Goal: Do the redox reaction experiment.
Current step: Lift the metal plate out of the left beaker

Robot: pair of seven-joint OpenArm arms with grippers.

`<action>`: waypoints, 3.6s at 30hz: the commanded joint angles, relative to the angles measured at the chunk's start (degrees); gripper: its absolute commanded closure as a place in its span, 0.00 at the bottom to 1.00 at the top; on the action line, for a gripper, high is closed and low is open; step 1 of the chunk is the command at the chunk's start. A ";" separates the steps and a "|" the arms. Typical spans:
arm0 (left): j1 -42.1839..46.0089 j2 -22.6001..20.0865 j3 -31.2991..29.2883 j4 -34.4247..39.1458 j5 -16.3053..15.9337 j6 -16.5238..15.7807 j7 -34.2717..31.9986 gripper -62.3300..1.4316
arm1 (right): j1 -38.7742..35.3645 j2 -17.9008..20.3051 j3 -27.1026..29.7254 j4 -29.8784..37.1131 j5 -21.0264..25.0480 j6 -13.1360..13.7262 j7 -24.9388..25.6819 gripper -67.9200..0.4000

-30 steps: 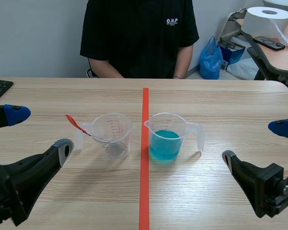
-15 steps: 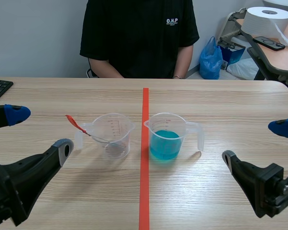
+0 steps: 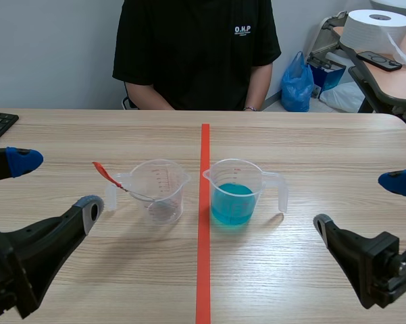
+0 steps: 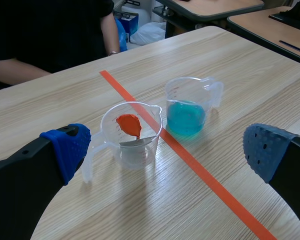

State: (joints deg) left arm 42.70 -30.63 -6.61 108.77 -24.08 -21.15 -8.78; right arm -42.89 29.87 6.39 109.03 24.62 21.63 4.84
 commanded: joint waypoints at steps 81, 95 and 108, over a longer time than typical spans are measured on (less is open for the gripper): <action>5.44 -0.07 -0.59 -14.97 21.35 10.71 -8.28 0.33 | 30.64 -2.29 -31.41 -3.67 -16.00 4.55 2.40 0.00; 17.64 0.28 -6.49 -25.57 25.68 11.58 -21.51 0.80 | 39.17 -9.29 -41.97 -12.35 -20.37 -0.83 3.54 0.00; 21.90 1.09 -6.95 -30.97 27.54 11.10 -26.69 0.92 | 44.68 -13.81 -48.85 -17.90 -21.51 -3.48 4.57 0.00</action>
State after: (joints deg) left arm 64.47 -29.80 -13.41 77.32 3.44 -10.22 -34.46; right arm 0.60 16.45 -42.33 90.89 2.74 18.61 8.58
